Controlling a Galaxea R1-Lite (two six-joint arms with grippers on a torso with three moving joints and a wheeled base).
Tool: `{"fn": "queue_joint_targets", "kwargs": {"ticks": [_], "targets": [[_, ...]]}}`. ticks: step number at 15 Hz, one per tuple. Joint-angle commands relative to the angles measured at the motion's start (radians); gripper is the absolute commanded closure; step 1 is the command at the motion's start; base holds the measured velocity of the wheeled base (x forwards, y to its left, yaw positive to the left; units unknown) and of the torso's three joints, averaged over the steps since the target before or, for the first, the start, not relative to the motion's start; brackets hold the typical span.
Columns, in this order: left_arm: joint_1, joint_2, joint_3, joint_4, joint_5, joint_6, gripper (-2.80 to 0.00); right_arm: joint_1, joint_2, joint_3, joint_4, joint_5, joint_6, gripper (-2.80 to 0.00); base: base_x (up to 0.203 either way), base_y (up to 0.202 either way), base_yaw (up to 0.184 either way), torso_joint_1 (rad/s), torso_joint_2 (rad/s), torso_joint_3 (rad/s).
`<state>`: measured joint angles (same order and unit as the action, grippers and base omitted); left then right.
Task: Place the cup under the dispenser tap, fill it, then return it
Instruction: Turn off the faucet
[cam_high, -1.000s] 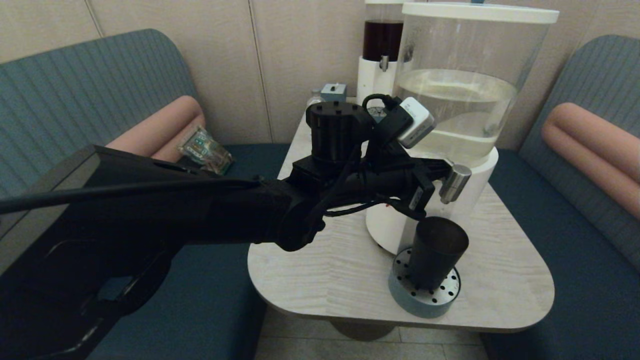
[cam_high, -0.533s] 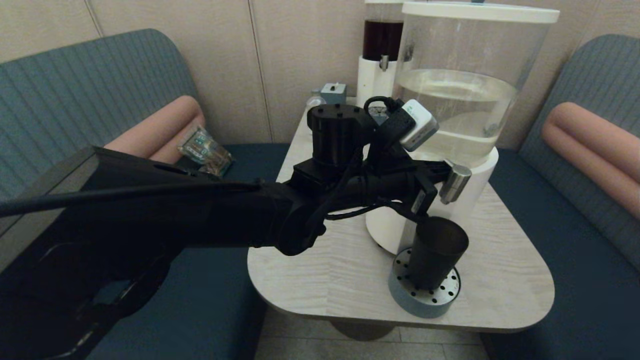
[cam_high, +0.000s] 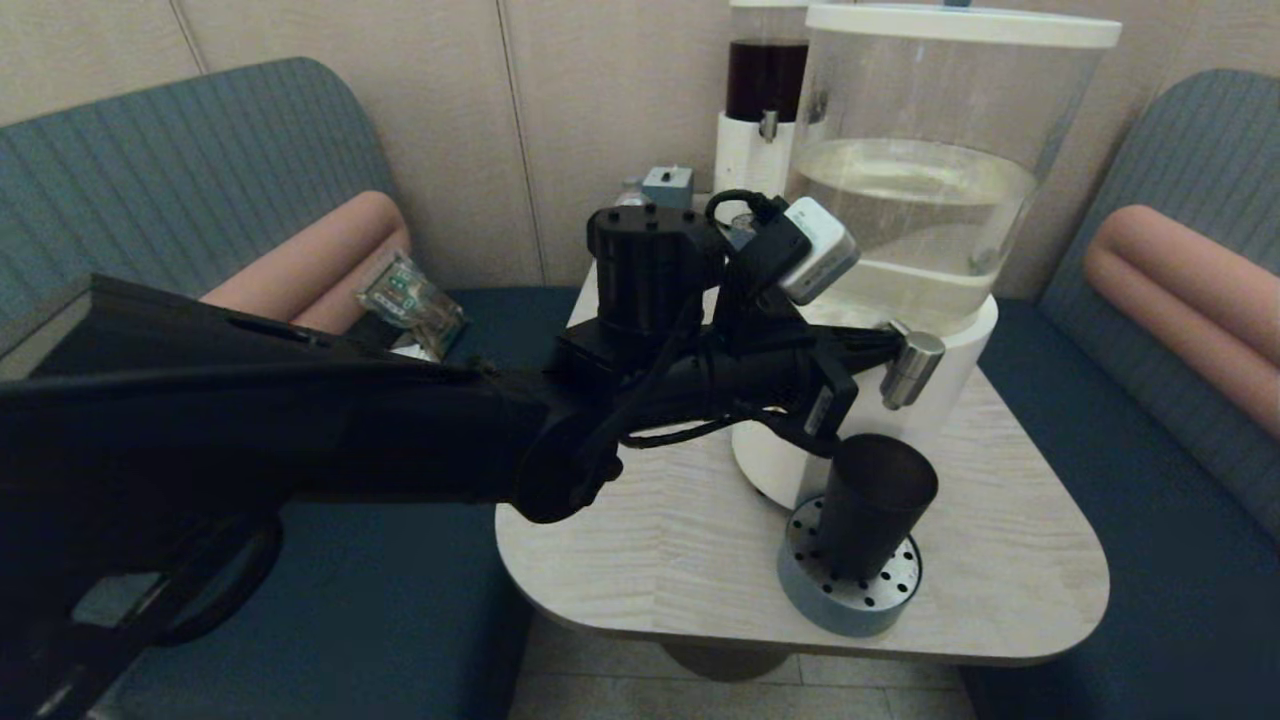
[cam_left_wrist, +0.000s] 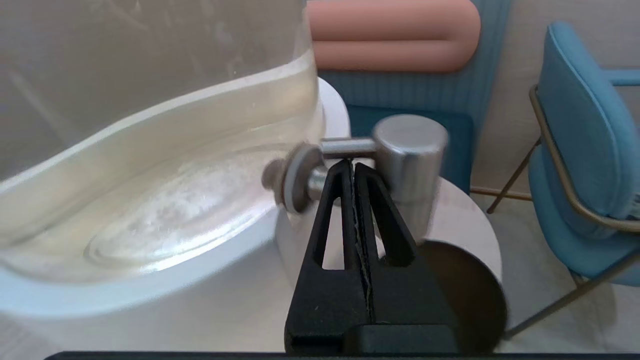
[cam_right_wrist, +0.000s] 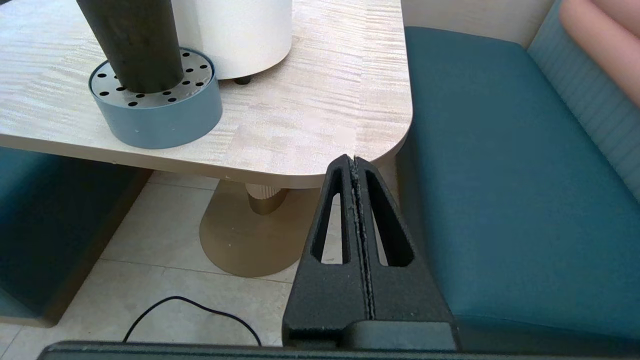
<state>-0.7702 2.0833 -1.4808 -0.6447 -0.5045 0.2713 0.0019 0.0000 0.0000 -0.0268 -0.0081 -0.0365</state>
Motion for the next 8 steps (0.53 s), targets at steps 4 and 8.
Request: {"fn": "queue_joint_targets", "kwargs": {"ticks": [4, 8], "targets": [[0.006, -0.053, 0.042, -0.001, -0.003, 0.002, 0.0, 0.001, -0.002, 0.012, -0.001, 0.0, 0.0, 0.0, 0.0, 0.0, 0.0, 0.0, 0.0, 0.0], [0.009, -0.054, 0.047, -0.012, -0.005, 0.002, 0.0, 0.001, -0.002, 0.012, -0.002, 0.0, 0.0, 0.0, 0.0, 0.0, 0.0, 0.0, 0.0, 0.0]]}}
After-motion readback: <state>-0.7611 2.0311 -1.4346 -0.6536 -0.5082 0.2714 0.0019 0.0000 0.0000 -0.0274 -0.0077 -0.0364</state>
